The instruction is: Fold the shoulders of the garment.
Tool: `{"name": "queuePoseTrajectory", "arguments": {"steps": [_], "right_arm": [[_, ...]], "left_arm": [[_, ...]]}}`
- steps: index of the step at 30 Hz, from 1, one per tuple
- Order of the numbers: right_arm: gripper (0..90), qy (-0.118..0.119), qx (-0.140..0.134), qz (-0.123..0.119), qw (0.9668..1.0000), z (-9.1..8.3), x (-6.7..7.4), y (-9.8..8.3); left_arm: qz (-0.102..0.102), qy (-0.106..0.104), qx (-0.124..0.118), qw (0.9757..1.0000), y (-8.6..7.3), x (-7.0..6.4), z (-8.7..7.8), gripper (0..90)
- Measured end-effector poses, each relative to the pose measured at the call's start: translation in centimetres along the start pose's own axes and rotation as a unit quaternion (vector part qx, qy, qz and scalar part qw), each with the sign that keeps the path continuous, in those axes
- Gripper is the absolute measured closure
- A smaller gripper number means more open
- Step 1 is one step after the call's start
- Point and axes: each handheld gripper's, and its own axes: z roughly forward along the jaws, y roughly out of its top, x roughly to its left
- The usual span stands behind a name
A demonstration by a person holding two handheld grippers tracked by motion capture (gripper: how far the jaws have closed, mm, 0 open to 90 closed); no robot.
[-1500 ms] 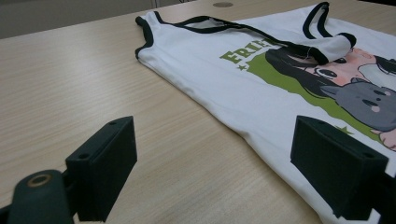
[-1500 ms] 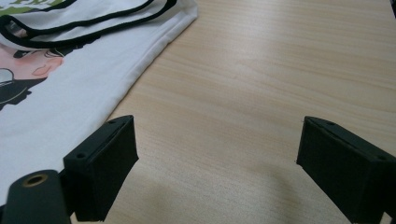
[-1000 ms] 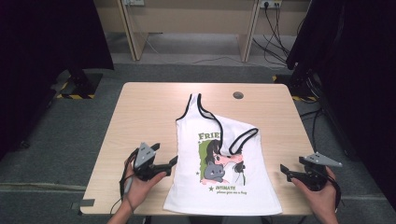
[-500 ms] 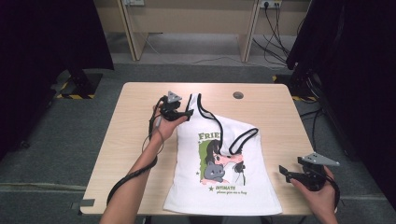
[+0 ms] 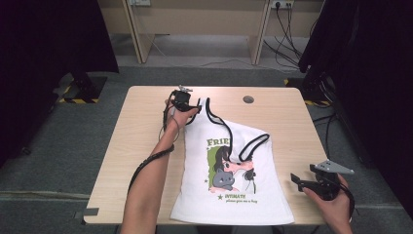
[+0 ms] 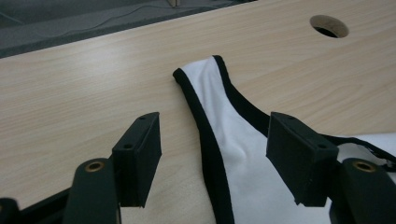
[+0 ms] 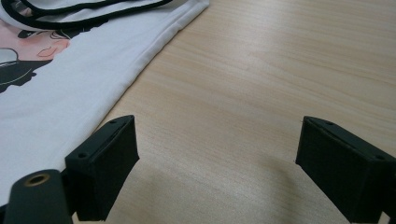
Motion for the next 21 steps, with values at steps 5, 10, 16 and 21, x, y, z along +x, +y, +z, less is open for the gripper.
{"name": "queuePoseTrajectory", "arguments": {"steps": [5, 10, 16, 21], "right_arm": [[13.1, 0.000, 0.005, -0.002, 1.0000, 0.1, 0.0, 0.0], [13.4, 0.001, 0.004, -0.001, 1.0000, 0.1, 0.0, 0.0], [13.5, 0.006, 0.008, 0.000, 0.9999, 0.1, -0.1, 0.1], [13.7, 0.008, 0.007, -0.002, 0.9999, 0.1, -0.1, 0.1]], "left_arm": [[0.010, 0.000, 0.017, 0.9998, 0.2, -0.3, 0.9, 36.8], [0.010, 0.001, 0.029, 0.9995, 0.0, -0.2, 2.1, 39.5], [0.025, 0.001, 0.040, 0.9989, -0.3, -0.4, 3.1, 43.7], [0.023, -0.002, 0.048, 0.9986, -0.6, -0.3, 3.6, 45.4]]}}
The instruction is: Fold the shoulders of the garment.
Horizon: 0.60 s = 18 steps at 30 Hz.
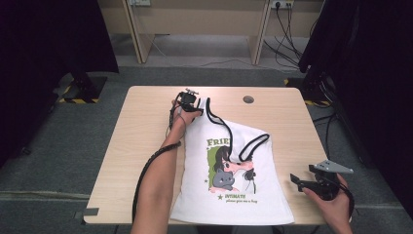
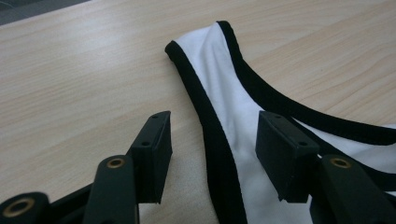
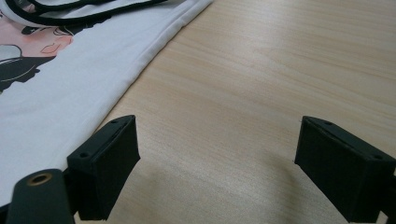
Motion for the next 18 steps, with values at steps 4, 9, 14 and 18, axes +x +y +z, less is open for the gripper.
{"name": "queuePoseTrajectory", "arguments": {"steps": [4, 9, 14, 18], "right_arm": [[13.9, 0.001, 0.003, -0.001, 1.0000, 0.04, 0.03, 0.02], [14.1, 0.001, 0.001, -0.002, 1.0000, -0.01, 0.08, 0.00], [14.3, 0.001, 0.004, -0.006, 1.0000, 0.05, 0.11, 0.02], [14.5, 0.001, 0.004, -0.005, 1.0000, 0.05, 0.11, 0.02]], "left_arm": [[0.002, -0.013, -0.007, 0.9999, -0.02, 0.00, 0.30, 46.0], [0.042, -0.034, -0.023, 0.9983, -0.31, -0.06, 0.33, 70.3], [0.072, -0.046, -0.021, 0.9961, -0.26, -0.49, 0.30, 81.7], [0.052, -0.052, -0.033, 0.9967, -0.28, -0.62, -0.08, 82.6]]}}
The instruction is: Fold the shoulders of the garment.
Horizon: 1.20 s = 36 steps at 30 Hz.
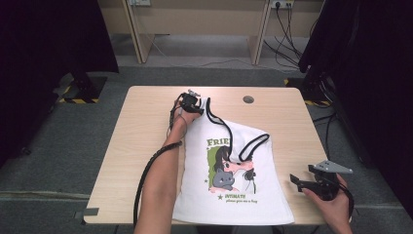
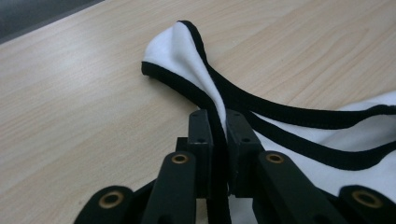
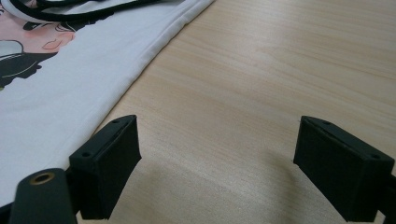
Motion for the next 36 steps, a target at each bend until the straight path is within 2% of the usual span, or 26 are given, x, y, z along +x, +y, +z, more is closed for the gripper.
{"name": "queuePoseTrajectory", "arguments": {"steps": [1, 2, 4, 5, 6, 7, 9, 10, 12, 13, 15, 16, 18, 25, 30, 36], "right_arm": [[14.5, 0.000, -0.001, 0.001, 1.0000, 0.0, 0.0, 0.0], [14.6, 0.000, -0.001, 0.001, 1.0000, 0.0, 0.0, 0.0], [14.6, 0.001, 0.001, 0.002, 1.0000, 0.0, -0.1, 0.0], [14.7, 0.001, 0.001, 0.002, 1.0000, 0.0, -0.1, 0.0], [14.7, 0.001, 0.001, 0.002, 1.0000, 0.0, -0.1, 0.0], [14.8, 0.002, 0.001, 0.004, 1.0000, 0.0, -0.1, 0.0], [14.8, 0.003, 0.001, 0.004, 1.0000, 0.0, -0.1, 0.0], [15.0, 0.003, 0.001, 0.004, 1.0000, 0.0, -0.1, 0.0], [15.0, 0.003, 0.002, 0.003, 1.0000, 0.0, -0.1, 0.0], [15.2, 0.003, 0.002, 0.003, 1.0000, 0.0, -0.1, 0.0], [15.2, 0.002, 0.003, 0.002, 1.0000, 0.1, -0.1, 0.0], [15.4, 0.002, 0.003, 0.002, 1.0000, 0.1, -0.1, 0.0], [15.6, 0.002, 0.002, 0.001, 1.0000, 0.1, -0.1, 0.0], [16.0, 0.000, 0.004, -0.002, 1.0000, 0.1, 0.1, 0.0], [16.0, -0.001, 0.005, -0.002, 1.0000, 0.1, 0.0, 0.1], [16.1, -0.003, 0.007, -0.005, 1.0000, 0.1, 0.1, 0.1]], "left_arm": [[0.000, 0.000, 0.000, 1.0000, 0.0, 0.0, 0.0, 82.6], [-0.017, -0.005, -0.023, 0.9996, -0.1, -0.1, -0.5, 82.6], [-0.017, -0.005, -0.023, 0.9996, -0.1, -0.1, -0.5, 82.0], [-0.016, -0.009, -0.036, 0.9992, -0.1, -0.3, -1.1, 82.0], [-0.016, -0.009, -0.036, 0.9992, -0.1, -0.3, -1.1, 81.9], [-0.020, -0.017, -0.054, 0.9982, -0.1, -0.7, -1.8, 81.9], [-0.020, -0.017, -0.054, 0.9982, -0.1, -0.7, -1.8, 82.0], [-0.011, -0.022, -0.063, 0.9977, -0.1, -1.4, -2.4, 82.0], [-0.011, -0.022, -0.063, 0.9977, -0.1, -1.4, -2.4, 82.0], [-0.003, -0.023, -0.073, 0.9971, -0.2, -2.1, -3.1, 82.0], [-0.003, -0.023, -0.073, 0.9971, -0.2, -2.1, -3.1, 81.9], [0.006, -0.024, -0.081, 0.9964, -0.3, -2.7, -3.8, 81.9], [0.012, -0.024, -0.085, 0.9961, -0.5, -3.2, -4.4, 82.0], [0.025, -0.027, -0.096, 0.9947, -1.6, -4.6, -5.8, 81.9], [0.043, -0.029, -0.098, 0.9938, -2.7, -5.7, -6.5, 81.7], [0.049, -0.031, -0.102, 0.9931, -3.4, -6.3, -7.0, 81.4]]}}
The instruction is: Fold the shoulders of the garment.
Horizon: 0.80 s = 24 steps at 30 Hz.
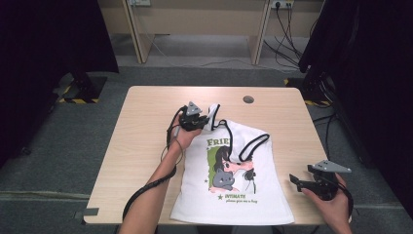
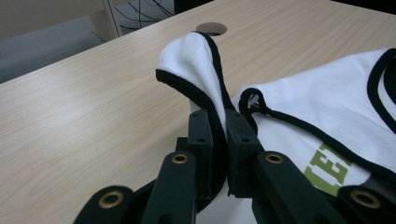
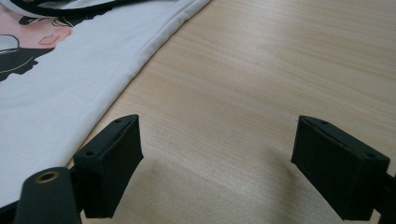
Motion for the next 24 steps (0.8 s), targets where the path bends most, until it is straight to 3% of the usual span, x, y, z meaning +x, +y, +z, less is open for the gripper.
{"name": "queuePoseTrajectory", "arguments": {"steps": [13, 24], "right_arm": [[16.1, -0.001, 0.003, -0.004, 1.0000, 0.1, 0.0, 0.0], [16.1, -0.002, 0.004, -0.008, 1.0000, 0.1, 0.1, 0.1]], "left_arm": [[0.008, 0.000, -0.005, 1.0000, -1.2, -1.1, -1.3, 81.4], [0.041, 0.006, -0.003, 0.9991, -1.9, -2.7, -2.0, 81.0]]}}
